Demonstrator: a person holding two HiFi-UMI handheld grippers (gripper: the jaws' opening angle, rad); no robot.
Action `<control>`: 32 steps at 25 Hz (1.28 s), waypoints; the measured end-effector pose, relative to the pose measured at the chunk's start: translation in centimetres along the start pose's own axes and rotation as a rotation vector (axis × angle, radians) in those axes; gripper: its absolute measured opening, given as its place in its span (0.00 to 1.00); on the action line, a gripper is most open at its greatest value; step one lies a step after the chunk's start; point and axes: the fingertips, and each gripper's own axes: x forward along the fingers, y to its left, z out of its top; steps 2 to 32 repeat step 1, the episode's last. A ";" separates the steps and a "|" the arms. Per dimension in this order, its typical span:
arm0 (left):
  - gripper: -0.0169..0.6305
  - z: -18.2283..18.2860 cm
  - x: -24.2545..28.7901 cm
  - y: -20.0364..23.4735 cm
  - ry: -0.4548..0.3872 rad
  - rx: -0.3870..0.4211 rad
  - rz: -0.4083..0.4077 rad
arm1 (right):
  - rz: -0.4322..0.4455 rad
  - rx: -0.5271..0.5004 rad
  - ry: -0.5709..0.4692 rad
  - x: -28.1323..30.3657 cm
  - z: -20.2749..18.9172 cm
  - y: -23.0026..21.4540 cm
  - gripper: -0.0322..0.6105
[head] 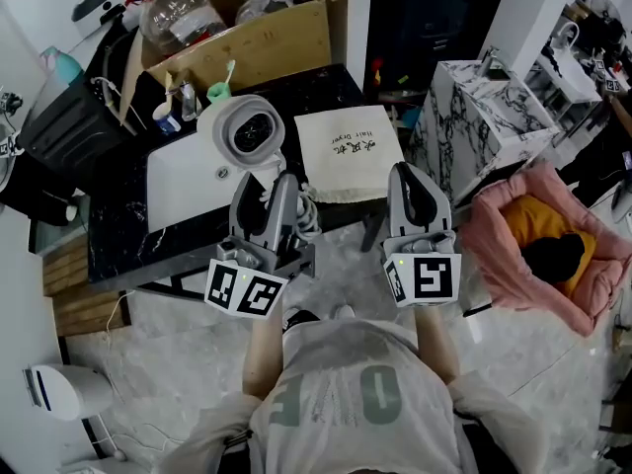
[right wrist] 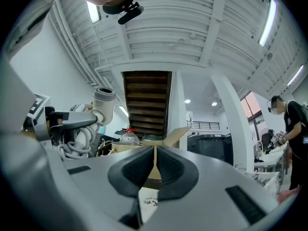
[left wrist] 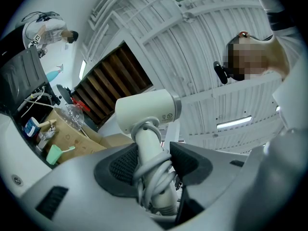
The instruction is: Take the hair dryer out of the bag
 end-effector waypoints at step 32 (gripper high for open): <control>0.38 0.1 0.0 0.1 0.000 -0.001 0.002 | 0.001 0.000 0.001 0.0 0.0 0.0 0.11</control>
